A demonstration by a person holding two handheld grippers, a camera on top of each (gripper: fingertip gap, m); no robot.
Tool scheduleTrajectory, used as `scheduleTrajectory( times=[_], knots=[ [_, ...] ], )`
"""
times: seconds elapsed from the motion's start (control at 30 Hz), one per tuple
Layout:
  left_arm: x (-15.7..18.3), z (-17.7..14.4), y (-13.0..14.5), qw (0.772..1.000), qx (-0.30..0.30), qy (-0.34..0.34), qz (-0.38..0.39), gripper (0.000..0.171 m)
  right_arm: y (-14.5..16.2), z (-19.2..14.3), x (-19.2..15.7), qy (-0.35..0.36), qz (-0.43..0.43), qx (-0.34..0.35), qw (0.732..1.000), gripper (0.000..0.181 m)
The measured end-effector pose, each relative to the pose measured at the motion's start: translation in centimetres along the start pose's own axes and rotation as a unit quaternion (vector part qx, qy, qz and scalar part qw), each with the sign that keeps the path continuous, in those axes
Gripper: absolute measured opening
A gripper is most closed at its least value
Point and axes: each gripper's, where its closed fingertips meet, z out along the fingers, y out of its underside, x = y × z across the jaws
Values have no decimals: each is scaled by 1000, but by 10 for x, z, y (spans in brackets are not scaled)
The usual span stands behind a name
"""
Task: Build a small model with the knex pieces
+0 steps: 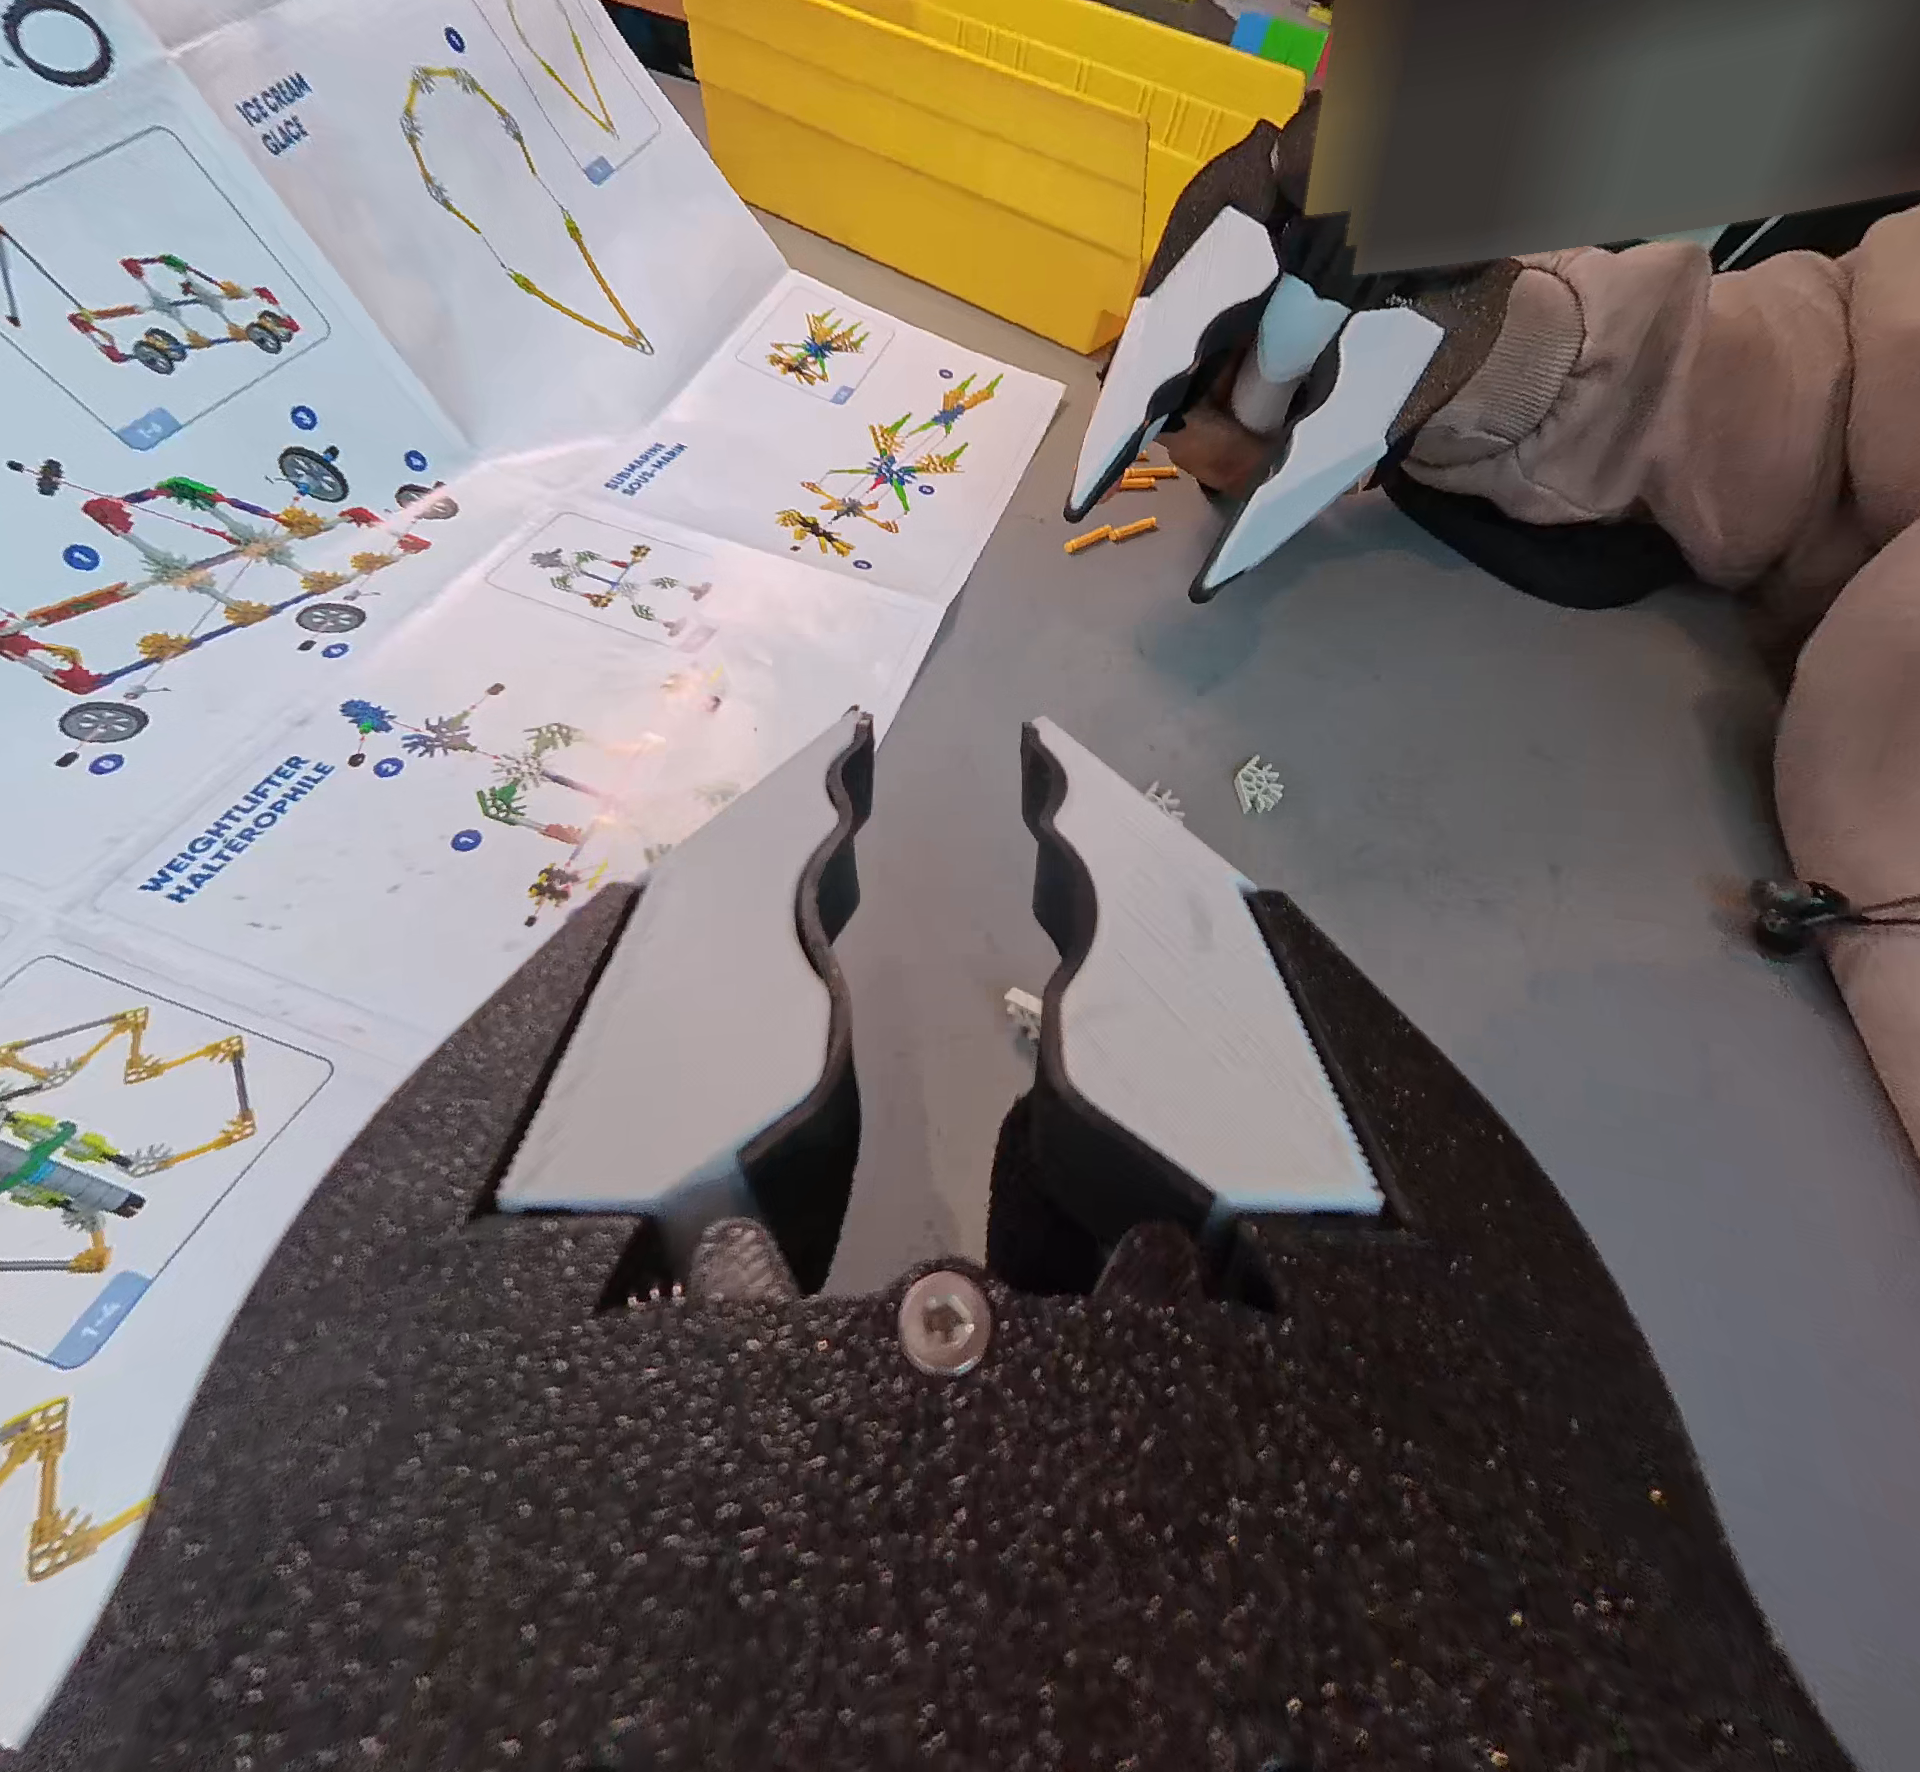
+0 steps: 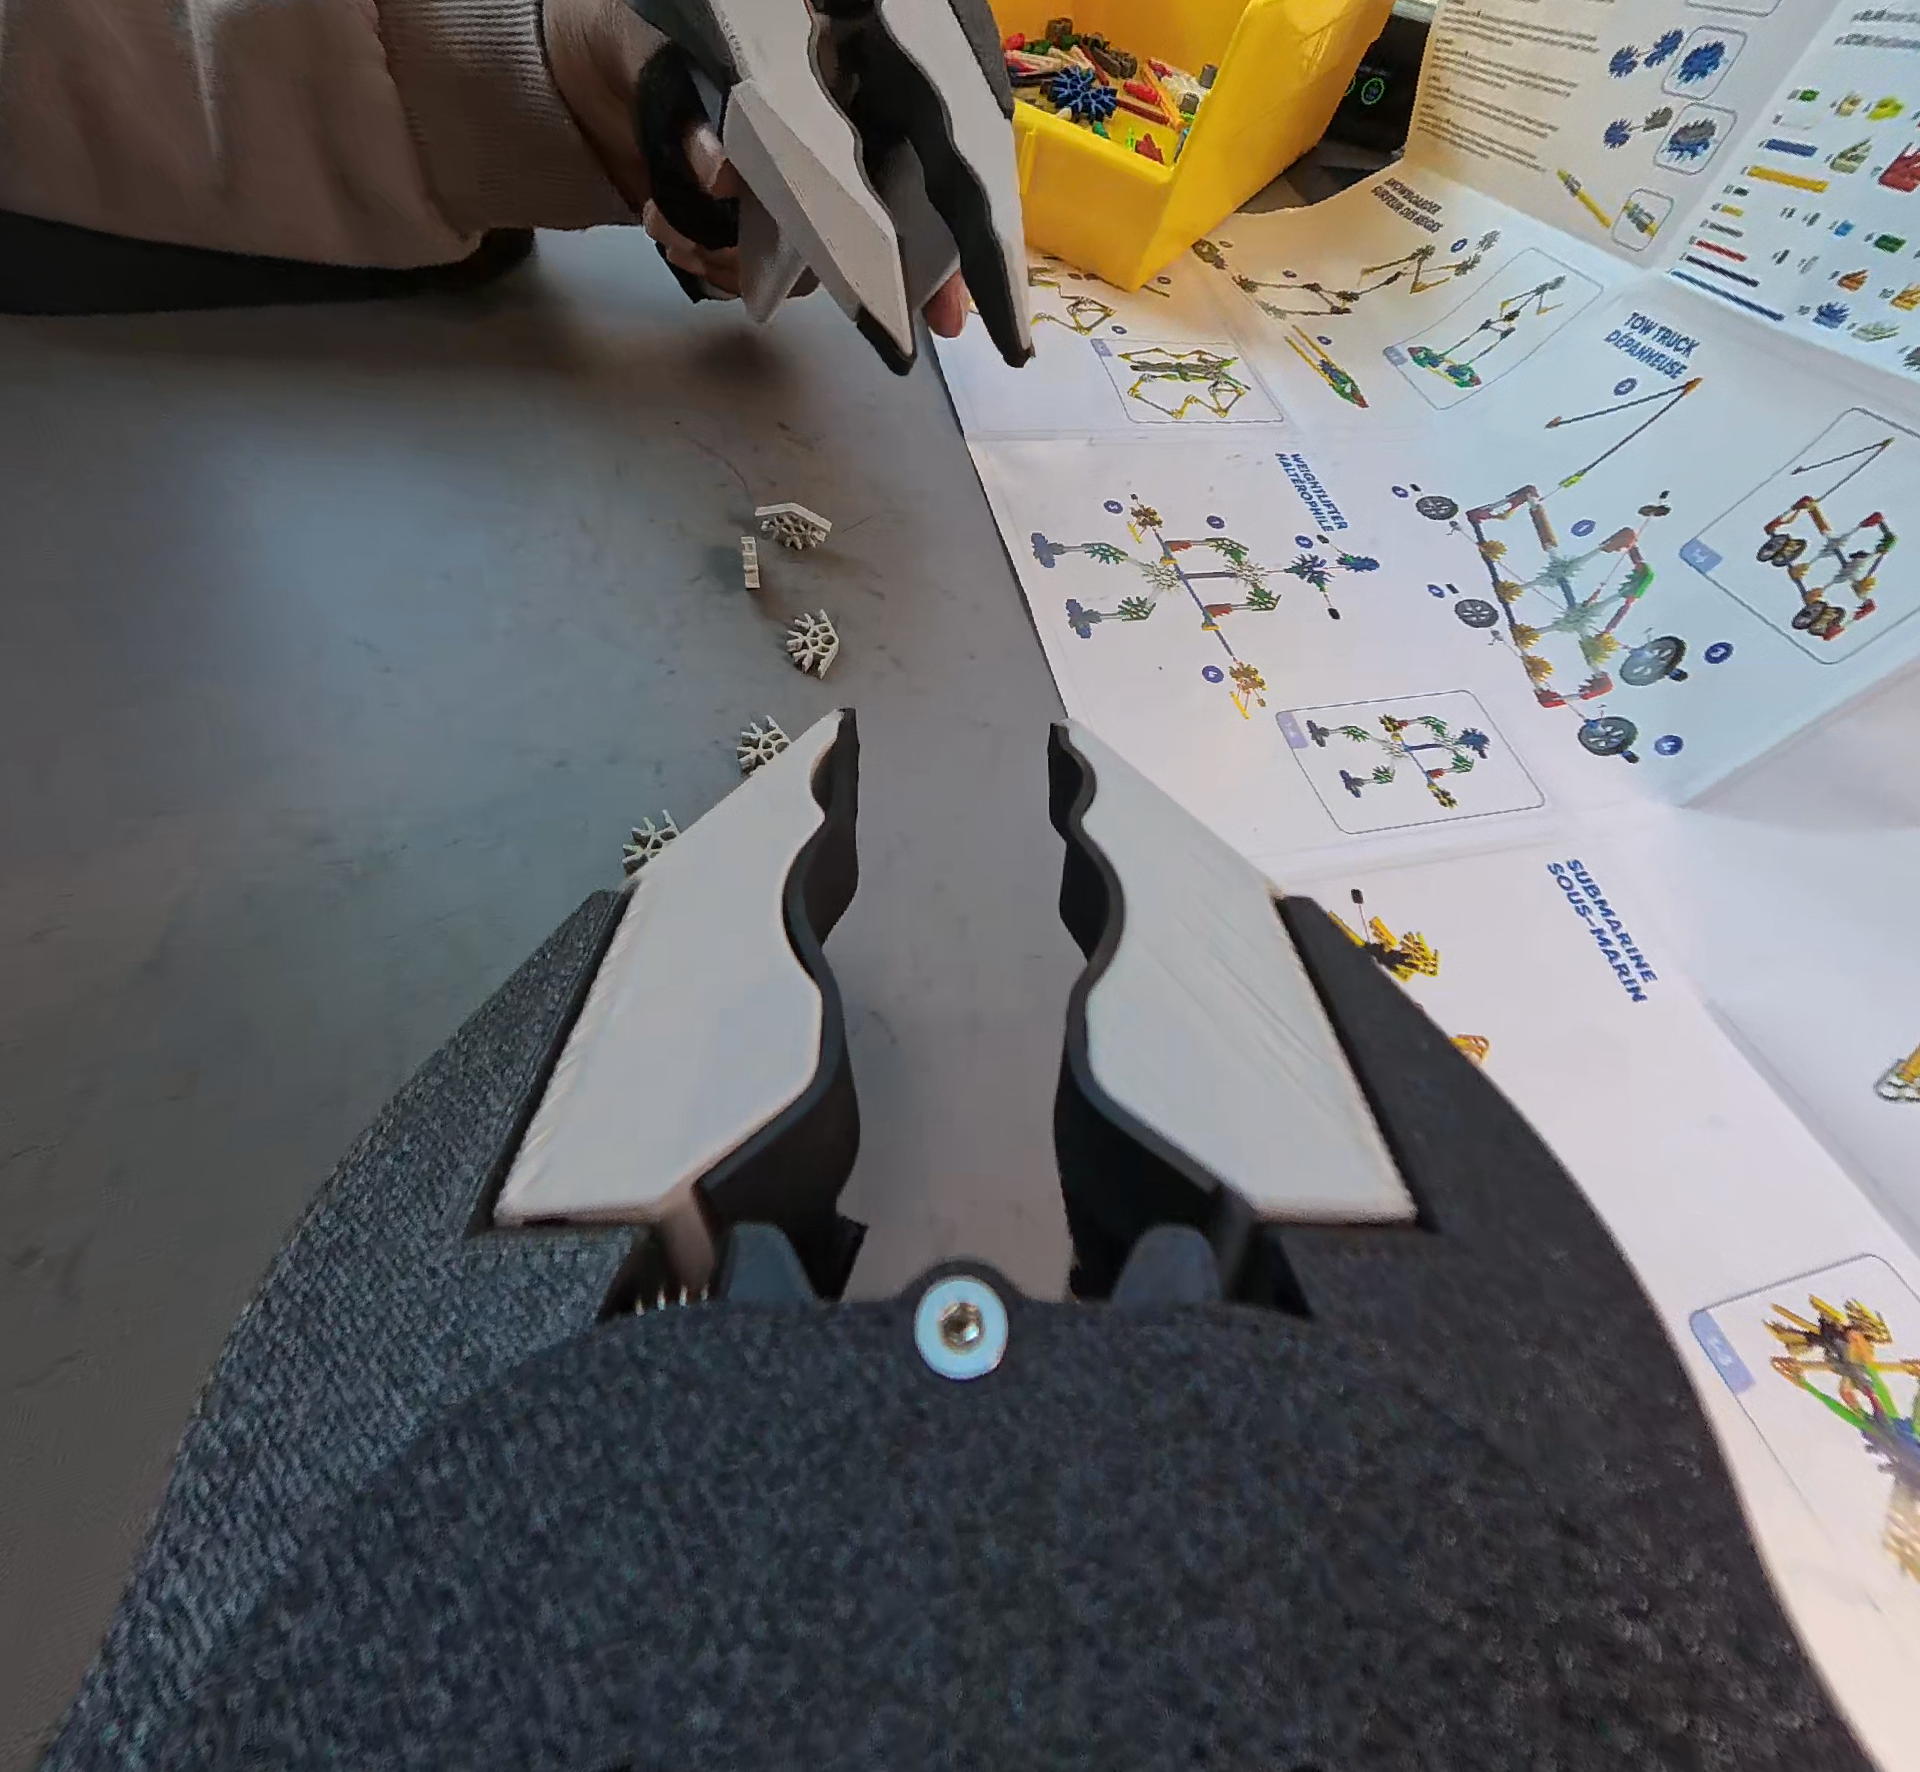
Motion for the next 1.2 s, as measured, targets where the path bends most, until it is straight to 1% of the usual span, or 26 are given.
scheduleTrajectory(
  times=[0.1,0.17,0.2,0.37,0.47,0.73,0.83,0.87,0.93,1.0,1.13,1.2],
  knots=[
    [23,-8,6,997,-19,71,14,31,4,1,-1,-4,1,-11,1000,36],
    [36,-15,11,993,-40,104,27,32,6,1,-2,-8,1,-17,1000,36],
    [39,-17,16,992,-56,110,31,32,8,1,-3,-11,2,-21,1000,36],
    [38,-13,36,988,-109,98,44,33,9,3,-13,-40,13,-31,999,37],
    [36,-9,44,986,-133,84,50,32,7,4,-20,-56,20,-30,998,37],
    [49,-8,52,978,-170,95,80,29,26,11,-45,-101,-17,-91,991,38],
    [51,-4,63,972,-196,93,91,25,32,13,-51,-110,-31,-110,987,39],
    [51,-2,65,970,-203,93,92,21,34,14,-52,-110,-34,-114,987,39],
    [47,1,69,969,-214,78,90,4,35,14,-53,-110,-38,-119,986,39],
    [49,1,69,970,-216,84,76,2,36,14,-53,-109,-38,-119,986,39],
    [66,-1,70,965,-221,134,41,0,34,13,-50,-105,-32,-114,987,39],
    [62,1,78,962,-240,120,47,0,34,13,-48,-103,-30,-113,988,39]
  ],
)
